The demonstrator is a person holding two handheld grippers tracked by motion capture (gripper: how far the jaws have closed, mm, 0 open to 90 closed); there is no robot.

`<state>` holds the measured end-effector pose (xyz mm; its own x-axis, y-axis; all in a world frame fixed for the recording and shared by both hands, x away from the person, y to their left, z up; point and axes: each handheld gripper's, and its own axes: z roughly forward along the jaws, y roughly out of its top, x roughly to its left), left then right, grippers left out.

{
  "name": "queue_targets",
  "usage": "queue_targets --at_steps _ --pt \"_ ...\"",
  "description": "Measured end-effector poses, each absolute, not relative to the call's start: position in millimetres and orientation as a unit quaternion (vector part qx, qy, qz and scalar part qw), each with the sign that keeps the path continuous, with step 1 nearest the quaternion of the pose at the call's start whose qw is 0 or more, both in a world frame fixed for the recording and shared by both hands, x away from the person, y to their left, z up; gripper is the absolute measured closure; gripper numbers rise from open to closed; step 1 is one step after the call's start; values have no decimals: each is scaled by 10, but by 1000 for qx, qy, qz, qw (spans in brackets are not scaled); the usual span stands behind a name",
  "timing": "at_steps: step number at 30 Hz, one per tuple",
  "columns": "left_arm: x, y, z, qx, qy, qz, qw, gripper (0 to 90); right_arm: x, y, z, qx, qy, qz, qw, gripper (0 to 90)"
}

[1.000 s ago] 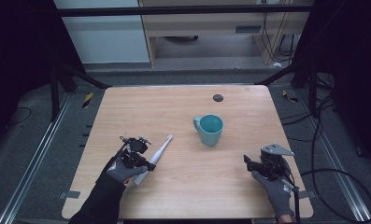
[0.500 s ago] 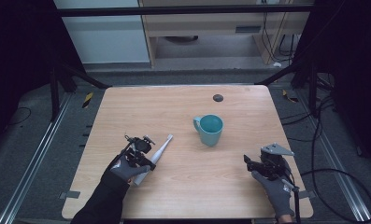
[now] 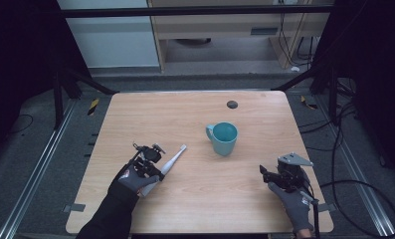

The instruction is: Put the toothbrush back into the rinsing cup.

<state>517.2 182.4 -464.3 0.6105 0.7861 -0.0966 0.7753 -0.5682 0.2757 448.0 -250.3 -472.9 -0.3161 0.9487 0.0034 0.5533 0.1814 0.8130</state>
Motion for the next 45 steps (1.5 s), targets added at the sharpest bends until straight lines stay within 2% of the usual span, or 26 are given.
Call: queue_targets --at_steps 3,8,17,24,32,45 --pt "5171 1833 -4636 887 438 28 141 653 4481 -2505 -4734 521 721 371 265 267" --pt "5118 1885 -4514 878 444 53 173 653 4481 -2505 -4735 522 721 371 265 267" --pt "5088 1902 -4053 836 454 128 280 653 4478 -2489 -4732 521 720 372 267 266" --pt "5182 1854 -3906 808 463 172 320 654 4466 -2492 -4722 521 718 376 268 266" --pt "5346 1690 -3789 770 464 219 380 654 4467 -2493 -4734 521 718 374 270 263" --pt "5568 1284 -3682 733 458 267 426 655 4467 -2505 -4748 524 716 375 270 261"
